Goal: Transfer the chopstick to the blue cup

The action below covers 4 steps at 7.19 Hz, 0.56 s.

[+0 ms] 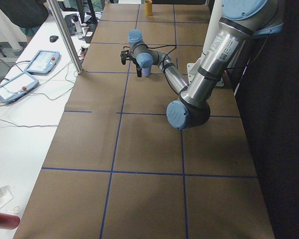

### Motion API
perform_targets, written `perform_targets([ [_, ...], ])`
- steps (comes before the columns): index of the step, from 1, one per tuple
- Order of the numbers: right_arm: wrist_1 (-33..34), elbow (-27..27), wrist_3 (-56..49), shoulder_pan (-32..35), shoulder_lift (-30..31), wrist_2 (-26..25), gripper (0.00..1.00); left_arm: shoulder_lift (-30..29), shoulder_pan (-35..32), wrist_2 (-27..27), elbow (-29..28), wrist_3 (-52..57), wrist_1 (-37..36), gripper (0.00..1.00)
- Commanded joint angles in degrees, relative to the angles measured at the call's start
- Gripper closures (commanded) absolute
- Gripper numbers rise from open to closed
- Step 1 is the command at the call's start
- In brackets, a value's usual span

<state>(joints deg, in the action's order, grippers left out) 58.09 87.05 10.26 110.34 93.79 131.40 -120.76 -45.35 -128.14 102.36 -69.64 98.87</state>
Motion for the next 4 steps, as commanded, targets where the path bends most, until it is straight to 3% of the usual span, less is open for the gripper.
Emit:
perform_targets([
  [1,5.49,6.95,-0.68,3.64,0.26,0.0,1.0,0.0,0.69,0.09,-0.06,-0.06,0.01,0.0],
  [3,24.41,22.65,-0.86,2.35,-0.27,-0.52,1.0,0.09,0.78,0.0,0.03,0.03,0.1,0.0],
  [4,32.36,27.6,-0.77,0.16,-2.88,-1.57,1.0,0.35,0.78,-0.09,0.21,0.12,0.1,0.0],
])
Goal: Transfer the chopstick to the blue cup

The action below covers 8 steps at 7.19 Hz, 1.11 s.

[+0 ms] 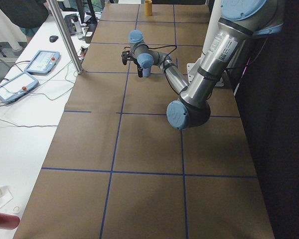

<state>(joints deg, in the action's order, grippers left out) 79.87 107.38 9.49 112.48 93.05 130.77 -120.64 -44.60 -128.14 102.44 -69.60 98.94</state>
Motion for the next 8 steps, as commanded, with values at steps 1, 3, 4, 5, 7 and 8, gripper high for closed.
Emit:
perform_targets([
  [1,15.97,11.49,1.22,-6.0,-5.82,-1.31,1.0,0.49,-0.04,-0.18,0.39,0.25,0.03,0.0],
  [3,20.31,12.59,7.27,-14.26,-14.78,-1.75,1.0,1.36,-0.48,-0.27,1.79,0.77,0.03,0.0],
  [4,23.29,12.5,12.09,-18.83,-19.52,-1.75,1.0,2.5,-1.01,-0.18,3.54,0.87,0.03,0.0],
  [5,24.62,12.67,18.49,-24.09,-23.31,-2.36,1.0,3.64,-3.62,-0.44,4.17,1.13,-0.06,0.0],
  [7,24.72,12.76,31.93,-34.55,-29.21,-5.08,1.0,5.76,-8.28,-0.88,5.49,12.75,-4.07,0.0],
  [8,24.99,13.46,39.74,-40.61,-31.76,-9.35,1.0,5.76,-10.92,-0.8,6.28,22.04,-10.63,0.0],
])
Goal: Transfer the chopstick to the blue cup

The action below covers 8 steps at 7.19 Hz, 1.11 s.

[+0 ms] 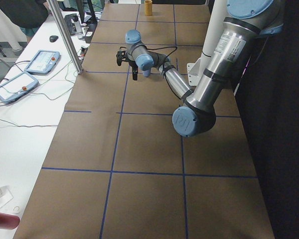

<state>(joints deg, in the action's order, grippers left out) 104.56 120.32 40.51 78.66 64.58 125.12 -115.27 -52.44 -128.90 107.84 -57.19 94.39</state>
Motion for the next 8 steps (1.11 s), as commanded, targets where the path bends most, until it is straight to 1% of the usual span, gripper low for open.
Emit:
perform_targets([
  [1,0.73,1.14,12.28,-11.99,-4.89,-7.05,1.0,1.18,-6.24,0.31,1.49,19.04,-12.24,0.0],
  [2,2.3,1.23,15.01,-16.31,-7.51,-9.34,1.0,3.97,-9.92,0.4,1.59,28.36,-13.87,0.0],
  [3,4.14,1.06,20.96,-21.83,-11.63,-13.46,1.0,6.96,-13.35,0.57,1.24,35.93,-13.88,0.0],
  [4,4.16,0.62,24.93,-28.24,-14.28,-18.63,1.0,9.42,-15.22,0.66,0.8,41.4,-13.79,0.0],
  [5,4.77,-1.21,29.58,-33.26,-17.7,-23.73,1.0,10.93,-15.93,0.66,0.71,43.37,-13.36,0.0],
  [6,5.04,-3.75,30.85,-36.88,-20.61,-26.74,1.0,11.12,-16.37,0.66,0.53,43.57,-13.35,0.0],
  [7,5.22,-4.47,31.64,-40.66,-21.51,-30.34,1.0,11.73,-17.6,0.66,0.62,44.44,-13.27,0.0],
  [8,5.22,-8.66,32.96,-43.83,-24.82,-33.94,1.0,11.82,-18.56,0.66,0.53,46.45,-13.35,0.0],
])
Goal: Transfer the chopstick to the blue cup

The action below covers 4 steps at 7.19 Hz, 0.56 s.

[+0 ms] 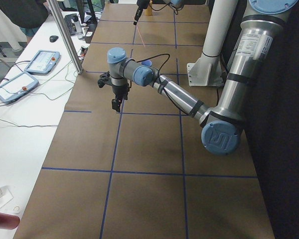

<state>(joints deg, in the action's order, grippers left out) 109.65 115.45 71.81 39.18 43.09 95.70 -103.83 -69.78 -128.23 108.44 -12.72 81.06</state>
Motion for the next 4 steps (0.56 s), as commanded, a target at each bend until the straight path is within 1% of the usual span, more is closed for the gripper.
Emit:
perform_targets([
  [1,0.03,-6.09,2.18,-6.03,-5.1,-6.04,1.0,0.38,-2.1,0.0,-0.51,3.21,-0.2,0.0],
  [3,-0.23,-13.2,2.28,-6.92,-9.14,-7.45,1.0,1.26,-2.64,-0.26,-0.34,3.75,-0.02,0.0],
  [4,-0.23,-13.41,2.19,-7.54,-9.07,-7.55,1.0,1.26,-2.64,-0.17,-0.42,3.84,-0.02,0.0],
])
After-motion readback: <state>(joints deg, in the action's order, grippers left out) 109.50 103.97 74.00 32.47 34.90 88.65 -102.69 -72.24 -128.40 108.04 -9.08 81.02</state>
